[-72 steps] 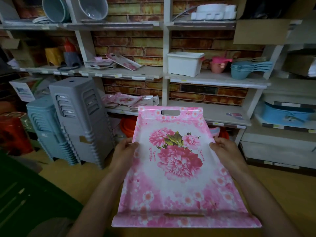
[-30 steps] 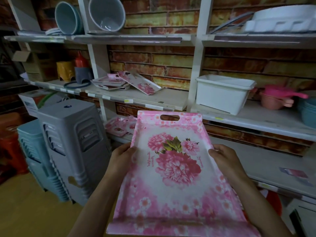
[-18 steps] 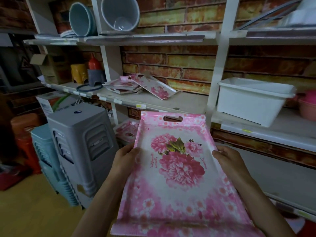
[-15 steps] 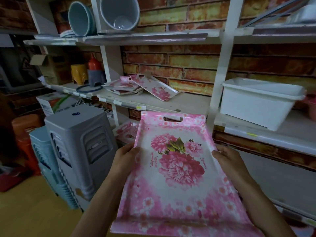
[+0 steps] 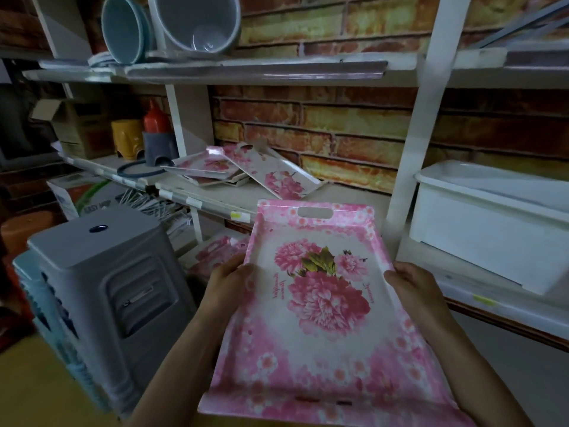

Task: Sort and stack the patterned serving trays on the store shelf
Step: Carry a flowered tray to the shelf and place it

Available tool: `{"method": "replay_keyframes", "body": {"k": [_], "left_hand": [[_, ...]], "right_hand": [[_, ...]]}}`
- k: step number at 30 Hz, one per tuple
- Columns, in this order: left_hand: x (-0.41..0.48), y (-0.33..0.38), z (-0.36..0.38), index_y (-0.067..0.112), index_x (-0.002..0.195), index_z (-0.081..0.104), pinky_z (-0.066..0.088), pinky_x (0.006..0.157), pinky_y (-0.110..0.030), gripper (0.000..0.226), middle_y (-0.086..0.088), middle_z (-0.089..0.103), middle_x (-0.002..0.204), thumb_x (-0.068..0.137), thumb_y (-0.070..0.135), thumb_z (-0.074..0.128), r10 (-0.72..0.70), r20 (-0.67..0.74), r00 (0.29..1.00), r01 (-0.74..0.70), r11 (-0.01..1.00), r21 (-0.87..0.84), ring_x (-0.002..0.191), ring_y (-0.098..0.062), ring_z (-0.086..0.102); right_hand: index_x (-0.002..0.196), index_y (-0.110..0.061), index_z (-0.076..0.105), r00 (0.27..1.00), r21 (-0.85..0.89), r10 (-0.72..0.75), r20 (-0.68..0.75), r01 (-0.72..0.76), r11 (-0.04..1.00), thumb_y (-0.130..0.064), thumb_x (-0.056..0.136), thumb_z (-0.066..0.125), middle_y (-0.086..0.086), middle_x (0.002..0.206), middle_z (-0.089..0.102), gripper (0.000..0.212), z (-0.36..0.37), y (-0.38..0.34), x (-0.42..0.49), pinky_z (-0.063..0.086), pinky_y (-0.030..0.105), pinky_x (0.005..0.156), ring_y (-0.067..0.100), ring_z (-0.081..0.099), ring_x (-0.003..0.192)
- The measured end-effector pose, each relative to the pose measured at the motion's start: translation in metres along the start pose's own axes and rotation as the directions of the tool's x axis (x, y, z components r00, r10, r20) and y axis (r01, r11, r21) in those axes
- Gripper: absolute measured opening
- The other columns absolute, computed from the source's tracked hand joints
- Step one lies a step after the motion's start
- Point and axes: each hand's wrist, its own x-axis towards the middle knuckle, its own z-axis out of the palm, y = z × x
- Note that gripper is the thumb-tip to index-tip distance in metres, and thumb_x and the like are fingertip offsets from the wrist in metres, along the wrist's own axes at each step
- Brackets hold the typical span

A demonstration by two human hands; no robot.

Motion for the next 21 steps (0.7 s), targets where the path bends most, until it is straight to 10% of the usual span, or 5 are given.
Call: {"method": "replay_keyframes", "body": {"k": [7, 14, 21], "left_hand": [[0.065, -0.002, 0.017, 0.029, 0.100, 0.066, 0.042, 0.044, -0.003, 0.029, 0.015, 0.064, 0.078, 0.095, 0.004, 0.051, 0.060, 0.018, 0.998, -0.060, 0.998, 0.001, 0.051, 0.014, 0.060], [0.164, -0.005, 0.031, 0.019, 0.095, 0.071, 0.053, 0.057, -0.015, 0.024, 0.000, 0.075, 0.086, 0.093, 0.004, 0.052, 0.031, 0.112, 0.993, -0.036, 0.998, 0.044, 0.079, -0.011, 0.071], [0.260, 0.000, 0.050, 0.023, 0.091, 0.075, 0.051, 0.051, -0.013, 0.026, 0.013, 0.074, 0.070, 0.091, 0.004, 0.056, 0.015, 0.248, 0.969, -0.024, 0.999, 0.033, 0.064, -0.003, 0.071]], "right_hand": [[0.089, -0.016, 0.067, 0.999, -0.008, 0.036, -0.033, -0.036, 0.999, -0.027, 0.092, 0.056, 0.011, 0.082, 0.066, 0.016, 0.015, 0.002, 0.051, 0.042, 0.031, 0.061, 0.028, 0.064, 0.075], [0.084, -0.016, 0.066, 0.986, -0.005, 0.105, -0.128, -0.107, 0.994, -0.025, 0.092, 0.056, 0.005, 0.077, 0.063, 0.015, 0.042, 0.003, 0.103, 0.042, 0.032, 0.064, 0.021, 0.060, 0.073], [0.089, -0.016, 0.065, 0.951, -0.017, 0.181, -0.250, -0.192, 0.981, -0.026, 0.092, 0.056, 0.001, 0.082, 0.066, 0.014, 0.064, -0.006, 0.152, 0.043, 0.030, 0.062, 0.018, 0.062, 0.075]]}}
